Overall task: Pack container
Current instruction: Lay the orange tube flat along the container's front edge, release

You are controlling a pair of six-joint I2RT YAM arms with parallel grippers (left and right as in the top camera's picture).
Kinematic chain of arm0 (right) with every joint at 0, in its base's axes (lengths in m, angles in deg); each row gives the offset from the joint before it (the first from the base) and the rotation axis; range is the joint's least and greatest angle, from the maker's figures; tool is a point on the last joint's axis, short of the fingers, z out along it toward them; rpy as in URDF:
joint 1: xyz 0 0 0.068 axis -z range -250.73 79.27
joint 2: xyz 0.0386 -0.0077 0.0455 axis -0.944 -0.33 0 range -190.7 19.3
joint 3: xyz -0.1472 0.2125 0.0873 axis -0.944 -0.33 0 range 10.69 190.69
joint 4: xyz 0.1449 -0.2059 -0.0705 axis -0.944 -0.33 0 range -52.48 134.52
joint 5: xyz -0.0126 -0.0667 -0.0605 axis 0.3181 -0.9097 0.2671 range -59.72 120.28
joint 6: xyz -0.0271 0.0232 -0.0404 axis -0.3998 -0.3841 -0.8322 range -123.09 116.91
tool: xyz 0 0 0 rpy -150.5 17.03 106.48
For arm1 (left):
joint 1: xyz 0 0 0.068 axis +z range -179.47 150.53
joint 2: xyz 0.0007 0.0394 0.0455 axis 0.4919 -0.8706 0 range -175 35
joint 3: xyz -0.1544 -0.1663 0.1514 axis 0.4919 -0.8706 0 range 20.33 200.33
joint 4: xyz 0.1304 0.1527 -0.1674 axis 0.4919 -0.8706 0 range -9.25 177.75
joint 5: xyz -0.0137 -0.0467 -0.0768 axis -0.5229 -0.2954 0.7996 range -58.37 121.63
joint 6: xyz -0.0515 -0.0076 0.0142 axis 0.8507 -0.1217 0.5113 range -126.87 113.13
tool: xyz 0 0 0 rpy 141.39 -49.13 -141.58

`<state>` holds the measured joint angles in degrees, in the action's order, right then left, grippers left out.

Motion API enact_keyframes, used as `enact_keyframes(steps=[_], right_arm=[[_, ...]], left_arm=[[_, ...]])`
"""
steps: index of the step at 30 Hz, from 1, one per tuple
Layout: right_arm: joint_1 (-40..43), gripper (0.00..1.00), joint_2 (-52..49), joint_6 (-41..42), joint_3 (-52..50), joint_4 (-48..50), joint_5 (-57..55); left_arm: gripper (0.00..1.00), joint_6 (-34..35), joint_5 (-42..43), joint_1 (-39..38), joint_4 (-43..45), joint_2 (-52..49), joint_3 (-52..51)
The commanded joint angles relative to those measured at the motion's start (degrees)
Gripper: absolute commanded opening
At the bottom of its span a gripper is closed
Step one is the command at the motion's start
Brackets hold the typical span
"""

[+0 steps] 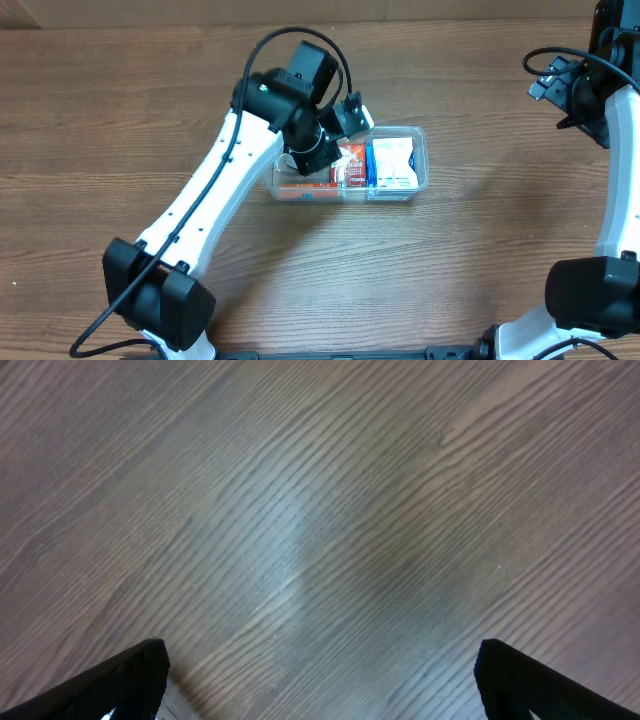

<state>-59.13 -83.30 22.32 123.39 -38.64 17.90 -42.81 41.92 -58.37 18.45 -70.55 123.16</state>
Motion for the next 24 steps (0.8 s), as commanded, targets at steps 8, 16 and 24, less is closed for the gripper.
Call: enact_keyframes(steps=[8,16,24], right_arm=[[0.04,1.00,0.48,-0.28,0.72,0.31,-0.46],[0.04,1.00,0.48,-0.31,0.72,0.33,-0.46],[0.04,1.00,0.48,-0.28,0.72,0.31,-0.46]], left_arm=[[0.04,2.03,5.68,-0.59,-8.35,-13.49,3.43],[0.04,-0.11,6.27,-1.57,-7.04,-21.07,3.41],[0.04,-0.11,6.23,-1.60,-1.95,-21.09,3.41]])
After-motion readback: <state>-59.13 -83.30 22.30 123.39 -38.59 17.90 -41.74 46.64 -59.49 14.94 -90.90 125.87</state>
